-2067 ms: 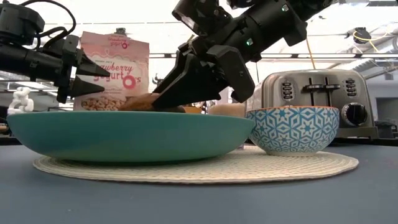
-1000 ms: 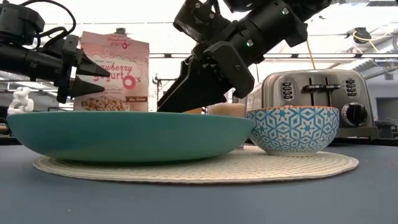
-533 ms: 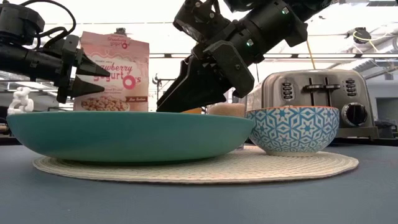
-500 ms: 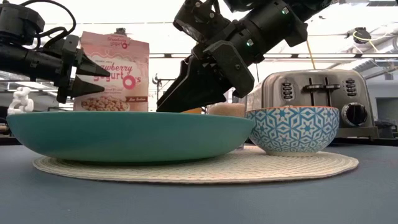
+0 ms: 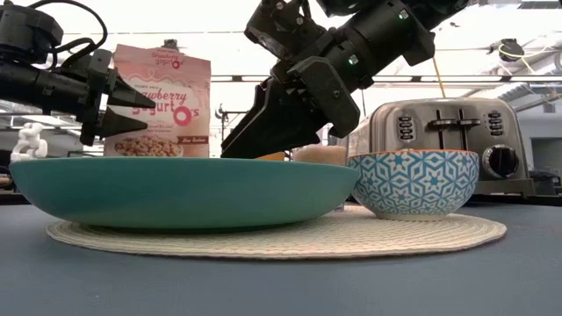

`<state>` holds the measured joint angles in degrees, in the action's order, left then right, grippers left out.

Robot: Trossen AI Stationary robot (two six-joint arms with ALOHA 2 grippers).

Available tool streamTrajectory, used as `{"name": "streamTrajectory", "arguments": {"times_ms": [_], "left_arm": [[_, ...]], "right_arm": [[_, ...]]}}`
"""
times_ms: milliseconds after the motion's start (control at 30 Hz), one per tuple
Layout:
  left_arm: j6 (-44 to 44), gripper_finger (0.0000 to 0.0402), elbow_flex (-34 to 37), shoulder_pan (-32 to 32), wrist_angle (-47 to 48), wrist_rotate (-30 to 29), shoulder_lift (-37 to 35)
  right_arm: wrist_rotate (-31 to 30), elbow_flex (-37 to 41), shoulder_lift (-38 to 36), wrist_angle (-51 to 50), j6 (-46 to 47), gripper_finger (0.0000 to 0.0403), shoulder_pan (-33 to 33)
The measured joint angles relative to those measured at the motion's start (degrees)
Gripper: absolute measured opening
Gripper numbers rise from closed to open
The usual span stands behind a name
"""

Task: Arrange a breakfast setting
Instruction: Put the bagel from the toaster on the green plate, then put the red apple on the green plate

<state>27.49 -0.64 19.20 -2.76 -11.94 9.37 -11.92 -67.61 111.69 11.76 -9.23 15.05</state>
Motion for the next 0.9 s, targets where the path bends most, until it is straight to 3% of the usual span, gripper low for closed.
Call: {"name": "streamTrajectory", "arguments": {"times_ms": [567,900], "left_arm": [[0.0,0.0287,0.0,0.0,0.0,0.0,0.0],[0.3,0.0287,0.0,0.0,0.0,0.0,0.0]], "right_arm": [[0.1,-0.1,-0.9,0.4,0.0,0.0265,0.1],[0.1,0.0,-8.7,-3.0,-2.6,0.0265,1.2]]}}
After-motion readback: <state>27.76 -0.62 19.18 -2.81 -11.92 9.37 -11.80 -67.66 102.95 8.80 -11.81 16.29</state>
